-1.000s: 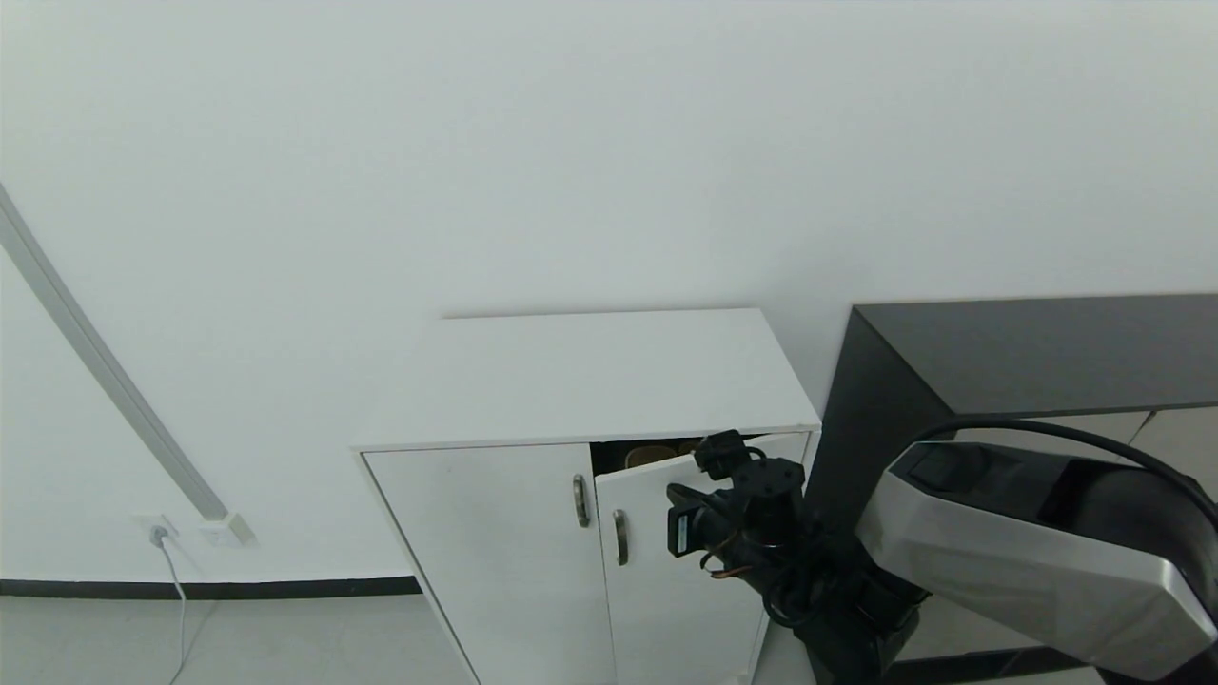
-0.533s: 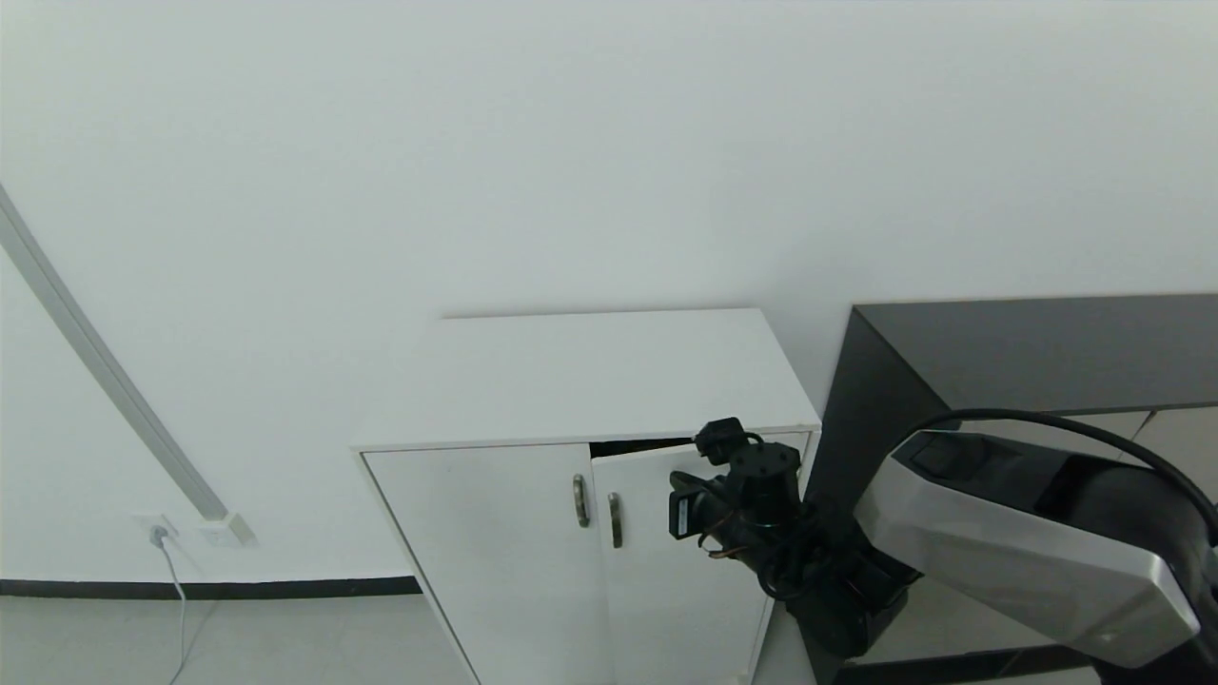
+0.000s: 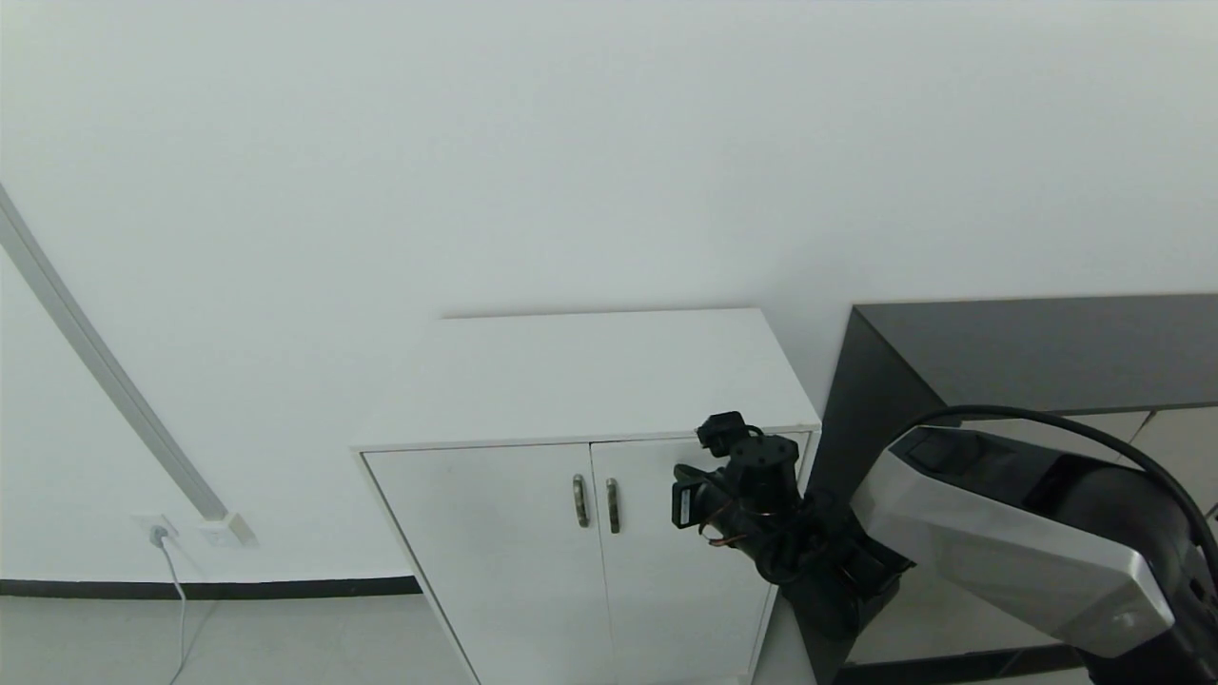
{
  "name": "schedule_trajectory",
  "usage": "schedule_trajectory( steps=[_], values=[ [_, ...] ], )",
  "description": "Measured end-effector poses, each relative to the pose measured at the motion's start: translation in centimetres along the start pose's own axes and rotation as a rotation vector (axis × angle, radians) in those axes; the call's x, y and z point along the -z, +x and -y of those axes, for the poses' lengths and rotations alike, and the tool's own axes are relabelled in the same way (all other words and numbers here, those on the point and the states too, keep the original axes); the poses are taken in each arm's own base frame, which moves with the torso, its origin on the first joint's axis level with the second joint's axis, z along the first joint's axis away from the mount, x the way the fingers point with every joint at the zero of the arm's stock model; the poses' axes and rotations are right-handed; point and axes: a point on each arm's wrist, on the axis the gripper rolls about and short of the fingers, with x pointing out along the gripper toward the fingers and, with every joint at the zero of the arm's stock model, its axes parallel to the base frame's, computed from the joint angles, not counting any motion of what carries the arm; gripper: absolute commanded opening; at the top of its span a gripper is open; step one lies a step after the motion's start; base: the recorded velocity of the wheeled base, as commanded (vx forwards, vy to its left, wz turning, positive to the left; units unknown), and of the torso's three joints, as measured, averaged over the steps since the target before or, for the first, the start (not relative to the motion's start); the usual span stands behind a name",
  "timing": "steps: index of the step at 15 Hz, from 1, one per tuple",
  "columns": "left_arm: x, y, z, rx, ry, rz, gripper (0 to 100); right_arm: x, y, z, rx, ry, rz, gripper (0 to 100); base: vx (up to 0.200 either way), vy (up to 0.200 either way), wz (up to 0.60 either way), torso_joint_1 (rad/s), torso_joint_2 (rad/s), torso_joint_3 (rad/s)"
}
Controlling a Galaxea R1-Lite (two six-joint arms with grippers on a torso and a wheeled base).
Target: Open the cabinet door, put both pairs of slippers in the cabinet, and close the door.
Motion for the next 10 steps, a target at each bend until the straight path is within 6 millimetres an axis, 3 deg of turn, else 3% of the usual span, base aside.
schedule_trajectory(
  steps=[10],
  values=[
    [0.00, 0.00, 0.00, 0.000, 0.000, 0.000, 0, -0.29, 0.43, 0.07, 0.005, 0.000, -0.002, 0, 0.000, 0.000, 0.00, 0.000, 0.00, 0.000]
  ],
)
